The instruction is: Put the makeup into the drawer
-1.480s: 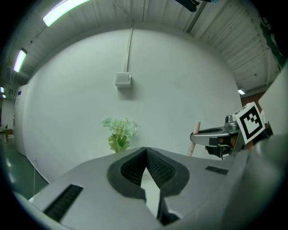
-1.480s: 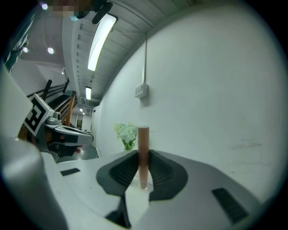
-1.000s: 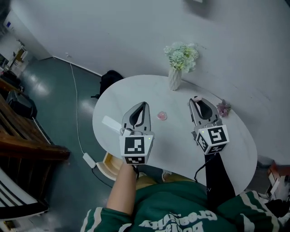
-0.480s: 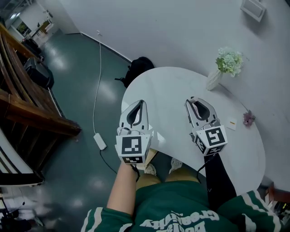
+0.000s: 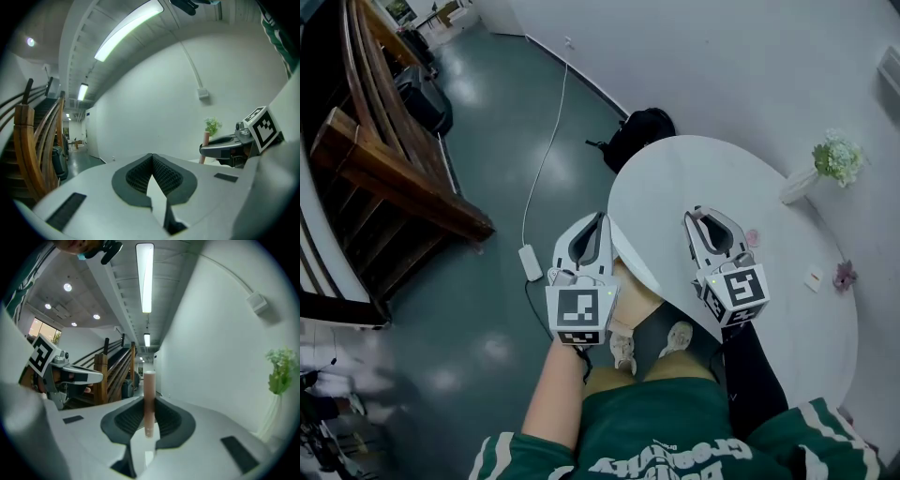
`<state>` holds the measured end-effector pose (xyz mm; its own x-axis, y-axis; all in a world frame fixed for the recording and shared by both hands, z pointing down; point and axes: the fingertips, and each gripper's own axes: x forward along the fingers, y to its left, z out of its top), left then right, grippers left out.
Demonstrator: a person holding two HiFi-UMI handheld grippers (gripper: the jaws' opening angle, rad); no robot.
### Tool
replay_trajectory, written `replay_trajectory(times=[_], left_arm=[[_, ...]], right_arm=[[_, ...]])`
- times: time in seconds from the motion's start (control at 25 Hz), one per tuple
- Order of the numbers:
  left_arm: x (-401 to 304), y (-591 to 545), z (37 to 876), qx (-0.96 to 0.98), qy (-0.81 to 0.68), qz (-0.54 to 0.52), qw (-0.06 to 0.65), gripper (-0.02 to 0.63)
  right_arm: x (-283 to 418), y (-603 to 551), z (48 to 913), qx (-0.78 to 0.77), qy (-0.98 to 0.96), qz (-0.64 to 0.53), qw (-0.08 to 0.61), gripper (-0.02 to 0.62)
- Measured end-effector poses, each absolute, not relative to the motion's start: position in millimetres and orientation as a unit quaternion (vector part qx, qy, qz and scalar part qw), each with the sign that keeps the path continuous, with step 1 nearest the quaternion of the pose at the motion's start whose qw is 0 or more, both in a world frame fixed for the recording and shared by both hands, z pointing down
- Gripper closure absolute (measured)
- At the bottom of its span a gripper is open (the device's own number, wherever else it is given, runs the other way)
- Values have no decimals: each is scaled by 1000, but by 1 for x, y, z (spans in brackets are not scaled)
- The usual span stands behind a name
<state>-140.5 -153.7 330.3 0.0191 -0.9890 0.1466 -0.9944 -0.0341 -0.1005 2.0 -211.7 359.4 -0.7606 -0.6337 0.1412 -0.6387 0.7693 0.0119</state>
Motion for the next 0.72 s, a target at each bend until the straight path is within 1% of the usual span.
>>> replay_trajectory(times=[0.36, 0.72], left_arm=[[-210, -95, 342, 682, -726, 90, 26, 606], [-244, -66, 351, 665, -741, 84, 36, 606]], right_arm=[[-91, -160, 360, 277, -959, 26, 60, 520], [-126, -131, 368, 261, -962, 32, 78, 520]])
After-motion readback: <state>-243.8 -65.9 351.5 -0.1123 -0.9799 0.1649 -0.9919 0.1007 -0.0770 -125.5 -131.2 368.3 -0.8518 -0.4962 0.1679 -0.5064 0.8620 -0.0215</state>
